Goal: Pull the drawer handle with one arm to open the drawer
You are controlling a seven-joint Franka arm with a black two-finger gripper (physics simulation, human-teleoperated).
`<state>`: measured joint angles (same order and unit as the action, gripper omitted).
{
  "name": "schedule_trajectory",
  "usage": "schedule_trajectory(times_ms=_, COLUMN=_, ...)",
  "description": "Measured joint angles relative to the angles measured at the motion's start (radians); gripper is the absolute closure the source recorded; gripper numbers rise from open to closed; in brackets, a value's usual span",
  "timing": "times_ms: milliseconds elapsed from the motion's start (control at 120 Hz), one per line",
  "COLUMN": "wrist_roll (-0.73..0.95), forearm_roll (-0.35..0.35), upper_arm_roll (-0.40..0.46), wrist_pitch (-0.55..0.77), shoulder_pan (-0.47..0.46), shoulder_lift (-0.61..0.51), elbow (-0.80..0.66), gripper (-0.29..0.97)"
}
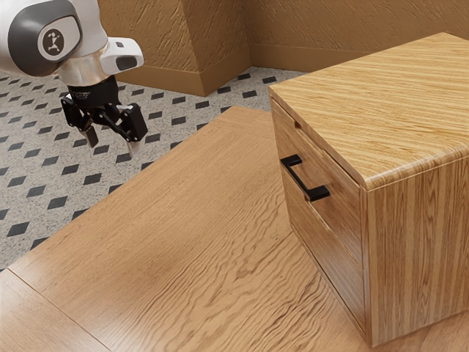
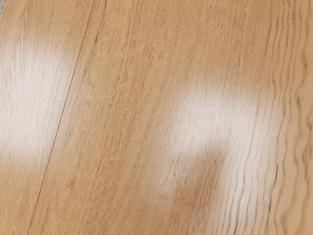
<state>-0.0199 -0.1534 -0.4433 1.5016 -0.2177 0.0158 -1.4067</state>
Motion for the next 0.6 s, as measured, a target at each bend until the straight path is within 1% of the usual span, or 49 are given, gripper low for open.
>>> schedule_trajectory(times_ms=158, wrist_roll=0.001, forearm_roll=0.004, upper_arm_roll=-0.001, wrist_pitch=0.0, shoulder_pan=-0.001, shoulder_lift=-0.001, elbow=0.006, gripper=0.0)
schedule_trajectory(times_ms=250, wrist_roll=0.005, forearm_roll=0.086, upper_arm_roll=0.002, wrist_pitch=0.0, shoulder_pan=0.019, shoulder_lift=0.011, elbow=0.032, gripper=0.0)
schedule_trajectory(times_ms=325, wrist_roll=0.008, forearm_roll=0.125, upper_arm_roll=0.006, wrist_pitch=-0.002, shoulder_pan=0.046, shoulder_lift=0.013, elbow=0.053, gripper=0.0)
schedule_trajectory(times_ms=375, wrist_roll=0.01, forearm_roll=0.119, upper_arm_roll=0.017, wrist_pitch=-0.008, shoulder_pan=0.073, shoulder_lift=0.01, elbow=0.149, gripper=0.0)
schedule_trajectory(times_ms=417, wrist_roll=0.012, forearm_roll=0.113, upper_arm_roll=0.023, wrist_pitch=-0.014, shoulder_pan=0.087, shoulder_lift=-0.004, elbow=0.195, gripper=0.0)
schedule_trajectory(times_ms=600, wrist_roll=0.018, forearm_roll=0.097, upper_arm_roll=0.029, wrist_pitch=-0.079, shoulder_pan=0.139, shoulder_lift=-0.029, elbow=0.227, gripper=0.0)
